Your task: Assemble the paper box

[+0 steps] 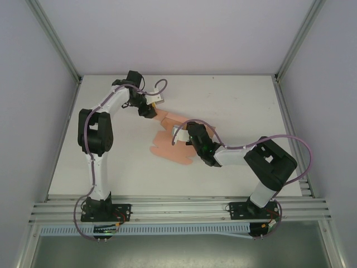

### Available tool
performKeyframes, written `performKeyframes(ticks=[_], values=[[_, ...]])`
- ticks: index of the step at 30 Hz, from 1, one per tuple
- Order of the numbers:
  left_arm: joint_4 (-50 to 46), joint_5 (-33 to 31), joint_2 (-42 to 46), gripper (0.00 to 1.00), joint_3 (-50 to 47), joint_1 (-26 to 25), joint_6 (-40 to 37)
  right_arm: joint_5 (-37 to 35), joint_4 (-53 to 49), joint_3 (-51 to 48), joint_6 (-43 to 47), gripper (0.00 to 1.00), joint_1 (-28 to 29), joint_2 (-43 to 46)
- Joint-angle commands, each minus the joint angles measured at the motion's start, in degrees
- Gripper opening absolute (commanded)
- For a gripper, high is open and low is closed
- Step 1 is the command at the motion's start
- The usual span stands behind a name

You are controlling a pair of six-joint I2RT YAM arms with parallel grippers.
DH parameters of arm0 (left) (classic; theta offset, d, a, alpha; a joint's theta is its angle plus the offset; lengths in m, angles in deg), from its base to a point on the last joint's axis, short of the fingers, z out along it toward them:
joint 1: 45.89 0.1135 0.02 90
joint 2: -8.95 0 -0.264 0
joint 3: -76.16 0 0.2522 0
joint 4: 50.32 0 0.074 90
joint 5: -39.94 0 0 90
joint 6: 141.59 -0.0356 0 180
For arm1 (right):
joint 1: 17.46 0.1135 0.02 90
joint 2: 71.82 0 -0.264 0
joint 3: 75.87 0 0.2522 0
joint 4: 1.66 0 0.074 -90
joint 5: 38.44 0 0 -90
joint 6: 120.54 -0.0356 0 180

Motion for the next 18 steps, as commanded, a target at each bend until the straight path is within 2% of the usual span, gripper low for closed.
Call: performKeyframes(ticks=[1,5,10,15,18], values=[[2.3,-0.2,2.4,0.44,-2.7,-0.8,0.2,0.7,-7.8,-0.4,-1.9,0.0,-0.2,-0.3],[2.5,0.2,2.9,0.42,-2.8,-1.7,0.5,0.5,-7.9,-0.4,-1.8,0.0,-0.1,-0.4],[3.5,-1.1,2.6,0.27,-2.8,-2.7,1.4,0.2,-8.0,-0.1,-1.9,0.0,0.1,-0.5],[2.5,0.1,2.6,0.17,-2.2,-3.4,3.5,-0.4,-8.0,0.0,-2.1,0.0,0.1,-0.8],[1.9,-4.0,3.4,0.07,-1.7,-4.3,8.1,-2.0,-8.0,0.4,-2.2,0.0,0.3,-1.0]])
